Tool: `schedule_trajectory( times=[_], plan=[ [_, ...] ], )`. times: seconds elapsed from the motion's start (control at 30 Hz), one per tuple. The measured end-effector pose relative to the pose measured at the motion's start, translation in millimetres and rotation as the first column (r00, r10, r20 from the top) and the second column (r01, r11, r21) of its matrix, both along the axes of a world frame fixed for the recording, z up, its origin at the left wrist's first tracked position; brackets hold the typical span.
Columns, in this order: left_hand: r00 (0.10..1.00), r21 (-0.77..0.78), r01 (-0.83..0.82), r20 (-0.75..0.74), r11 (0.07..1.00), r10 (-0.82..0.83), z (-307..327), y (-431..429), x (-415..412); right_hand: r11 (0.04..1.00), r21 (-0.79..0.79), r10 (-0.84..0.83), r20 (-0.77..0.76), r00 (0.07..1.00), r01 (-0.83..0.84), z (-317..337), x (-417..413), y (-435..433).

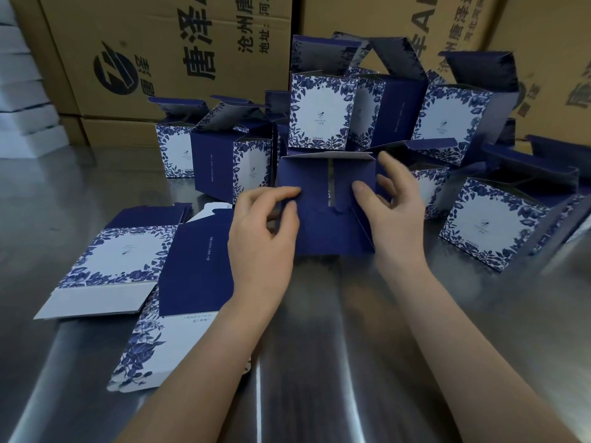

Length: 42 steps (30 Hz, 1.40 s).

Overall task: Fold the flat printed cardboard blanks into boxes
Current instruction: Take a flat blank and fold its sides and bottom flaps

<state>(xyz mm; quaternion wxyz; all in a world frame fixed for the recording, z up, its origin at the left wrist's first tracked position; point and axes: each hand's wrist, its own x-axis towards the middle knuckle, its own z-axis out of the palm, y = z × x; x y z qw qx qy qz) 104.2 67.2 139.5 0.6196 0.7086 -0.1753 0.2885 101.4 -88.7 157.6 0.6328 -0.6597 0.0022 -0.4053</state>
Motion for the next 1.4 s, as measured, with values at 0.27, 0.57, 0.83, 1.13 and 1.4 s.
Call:
schedule_trajectory(
  times=[0.27, 0.57, 0.83, 1.13, 1.4],
  plan=[
    [0.989, -0.248, -0.095, -0.134, 0.964, 0.063, 12, 5, 4, 0.933, 0.233, 0.265, 0.075, 0.961, -0.276, -1, -2, 12],
    [0.976, -0.347, -0.138, -0.206, 0.928, 0.068, 20, 13, 5, 0.96, 0.226, 0.141, 0.113, 0.984, -0.163, -4, -6, 20],
    [0.979, -0.303, -0.119, -0.194, 0.945, 0.061, 18, 9, 0, 0.957, 0.28, 0.039, 0.145, 0.989, -0.079, -10, -4, 21],
    [0.987, -0.299, -0.12, -0.139, 0.947, 0.081, 18, 11, 3, 0.962, 0.261, 0.046, 0.139, 0.989, -0.081, -9, -6, 25],
    [0.988, -0.331, -0.108, -0.138, 0.937, 0.065, 16, 14, 7, 0.976, 0.138, 0.156, 0.091, 0.984, -0.167, -7, -6, 21]
  ],
)
